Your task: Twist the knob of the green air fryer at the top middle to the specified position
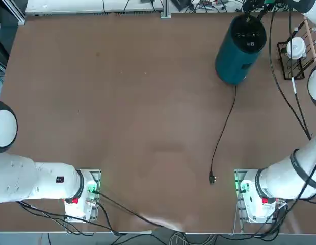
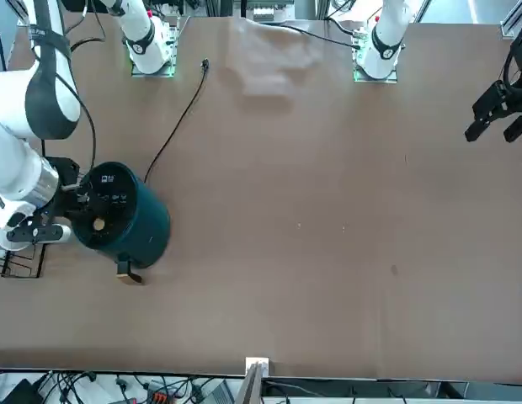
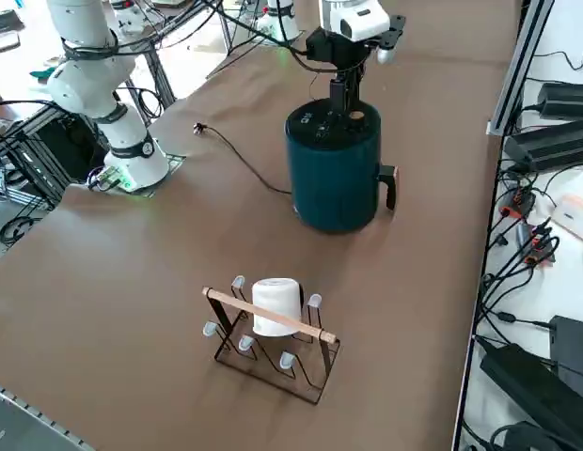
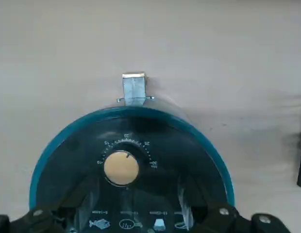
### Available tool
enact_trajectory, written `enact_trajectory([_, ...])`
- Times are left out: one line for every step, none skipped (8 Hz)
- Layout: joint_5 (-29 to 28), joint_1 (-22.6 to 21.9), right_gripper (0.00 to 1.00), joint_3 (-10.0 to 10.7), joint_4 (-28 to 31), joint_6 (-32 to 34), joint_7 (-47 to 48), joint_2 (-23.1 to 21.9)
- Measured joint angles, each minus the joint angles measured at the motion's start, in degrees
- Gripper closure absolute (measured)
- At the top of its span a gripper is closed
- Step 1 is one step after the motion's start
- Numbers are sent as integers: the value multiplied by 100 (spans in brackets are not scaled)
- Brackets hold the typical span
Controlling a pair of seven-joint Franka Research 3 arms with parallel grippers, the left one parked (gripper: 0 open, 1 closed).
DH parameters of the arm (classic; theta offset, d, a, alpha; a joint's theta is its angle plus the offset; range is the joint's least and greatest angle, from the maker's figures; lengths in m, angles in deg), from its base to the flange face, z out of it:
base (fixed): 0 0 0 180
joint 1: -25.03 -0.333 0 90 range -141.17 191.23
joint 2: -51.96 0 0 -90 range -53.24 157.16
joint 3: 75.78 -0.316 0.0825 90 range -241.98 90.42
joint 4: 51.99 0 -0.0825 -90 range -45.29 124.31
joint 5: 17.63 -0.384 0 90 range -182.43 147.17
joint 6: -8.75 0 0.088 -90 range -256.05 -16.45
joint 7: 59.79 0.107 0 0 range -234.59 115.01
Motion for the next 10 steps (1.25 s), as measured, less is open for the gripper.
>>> enact_trajectory([-5, -27, 0, 0, 0, -21, 4, 6])
enact_trajectory([-5, -52, 0, 0, 0, -47, 14, 18])
enact_trajectory([-6, -63, 0, 0, 0, -61, 17, 31])
enact_trajectory([-6, -64, 0, 0, 0, -67, 17, 56])
enact_trajectory([-6, -64, 0, 0, 0, -73, 17, 90])
enact_trajectory([-6, -65, 3, 0, -9, -88, 17, 121])
enact_trajectory([-6, -65, 3, 0, -40, -100, 18, 154])
enact_trajectory([-6, -65, 7, 0, -55, -114, 18, 171])
enact_trajectory([-6, -65, 12, 0, -75, -118, 18, 179])
enact_trajectory([-6, -65, 17, 0, -103, -119, 18, 185])
